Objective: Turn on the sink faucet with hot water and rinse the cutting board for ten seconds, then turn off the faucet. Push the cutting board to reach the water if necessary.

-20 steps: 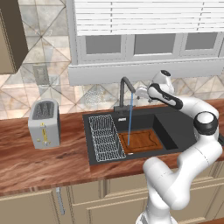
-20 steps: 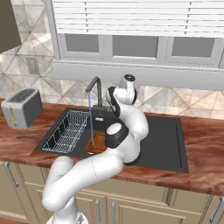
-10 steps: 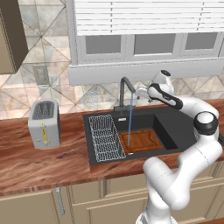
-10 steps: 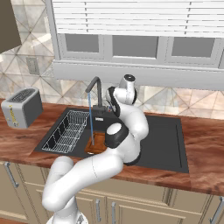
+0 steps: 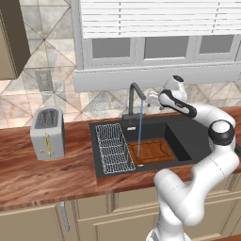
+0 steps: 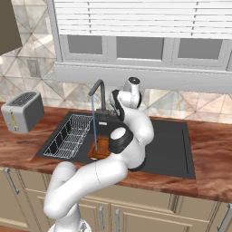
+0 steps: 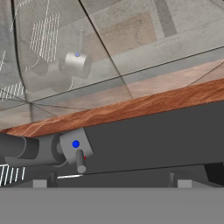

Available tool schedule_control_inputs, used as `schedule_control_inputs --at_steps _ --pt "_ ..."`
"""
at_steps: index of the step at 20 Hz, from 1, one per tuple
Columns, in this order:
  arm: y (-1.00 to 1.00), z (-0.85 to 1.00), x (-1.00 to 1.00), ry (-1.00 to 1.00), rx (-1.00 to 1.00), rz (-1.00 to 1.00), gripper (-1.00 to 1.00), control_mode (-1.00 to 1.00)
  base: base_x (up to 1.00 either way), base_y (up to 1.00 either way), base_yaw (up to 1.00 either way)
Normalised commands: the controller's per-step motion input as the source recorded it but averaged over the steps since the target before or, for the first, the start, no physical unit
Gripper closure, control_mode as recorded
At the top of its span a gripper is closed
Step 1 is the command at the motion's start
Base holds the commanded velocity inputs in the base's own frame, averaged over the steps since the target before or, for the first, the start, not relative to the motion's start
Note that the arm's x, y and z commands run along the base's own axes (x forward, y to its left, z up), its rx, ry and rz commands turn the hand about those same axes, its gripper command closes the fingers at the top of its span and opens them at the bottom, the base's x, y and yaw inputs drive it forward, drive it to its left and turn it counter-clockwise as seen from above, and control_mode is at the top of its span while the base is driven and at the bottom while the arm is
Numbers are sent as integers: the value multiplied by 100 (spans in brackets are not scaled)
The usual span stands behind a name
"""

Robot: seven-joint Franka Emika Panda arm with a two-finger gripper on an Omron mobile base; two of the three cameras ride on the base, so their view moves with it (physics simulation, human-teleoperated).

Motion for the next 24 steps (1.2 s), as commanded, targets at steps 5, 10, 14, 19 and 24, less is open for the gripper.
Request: schedule_control_inputs --at_steps 5,10,14,19,24 --pt "0 0 0 0 0 0 -100 -100 0 0 0" --pt "0 0 0 0 0 0 -100 -100 0 0 0" --pt "0 0 0 0 0 0 -100 -100 0 0 0" --pt "0 0 0 0 0 0 -100 -100 0 0 0" --pt "0 0 0 0 0 0 -100 -100 0 0 0"
